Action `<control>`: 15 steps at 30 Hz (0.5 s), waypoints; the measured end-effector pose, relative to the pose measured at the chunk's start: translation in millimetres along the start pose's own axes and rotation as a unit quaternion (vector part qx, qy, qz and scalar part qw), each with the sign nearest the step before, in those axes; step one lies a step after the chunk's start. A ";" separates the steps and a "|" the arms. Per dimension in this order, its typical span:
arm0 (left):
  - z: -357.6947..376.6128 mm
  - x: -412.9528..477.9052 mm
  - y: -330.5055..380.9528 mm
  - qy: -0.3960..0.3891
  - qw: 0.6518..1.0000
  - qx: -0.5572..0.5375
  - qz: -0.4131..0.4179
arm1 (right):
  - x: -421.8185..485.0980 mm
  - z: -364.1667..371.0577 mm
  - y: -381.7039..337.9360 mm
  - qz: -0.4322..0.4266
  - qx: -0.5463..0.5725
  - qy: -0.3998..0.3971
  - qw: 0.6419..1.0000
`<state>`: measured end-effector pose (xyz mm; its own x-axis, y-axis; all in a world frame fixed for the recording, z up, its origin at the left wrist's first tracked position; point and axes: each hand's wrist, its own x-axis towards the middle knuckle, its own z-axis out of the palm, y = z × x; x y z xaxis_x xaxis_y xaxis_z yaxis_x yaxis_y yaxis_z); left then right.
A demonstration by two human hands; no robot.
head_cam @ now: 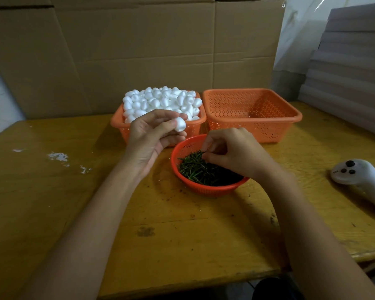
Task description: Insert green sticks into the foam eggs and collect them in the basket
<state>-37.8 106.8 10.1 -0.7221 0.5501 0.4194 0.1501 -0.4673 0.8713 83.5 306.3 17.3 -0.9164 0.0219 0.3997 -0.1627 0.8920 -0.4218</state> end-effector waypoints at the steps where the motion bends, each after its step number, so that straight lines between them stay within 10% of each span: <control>1: 0.0 -0.1 -0.1 0.004 1.000 0.000 -0.001 | 0.4 -0.2 0.0 -0.001 0.001 0.004 1.000; 15: 4.3 -2.2 0.0 0.004 1.000 -0.009 -0.010 | -0.8 -4.6 -9.9 -0.030 0.155 0.084 0.984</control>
<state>-33.3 108.6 10.3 -0.7309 0.5537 0.3990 0.1230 -0.4682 0.8750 87.5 299.5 24.9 -0.8326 0.0704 0.5494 -0.3423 0.7145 -0.6102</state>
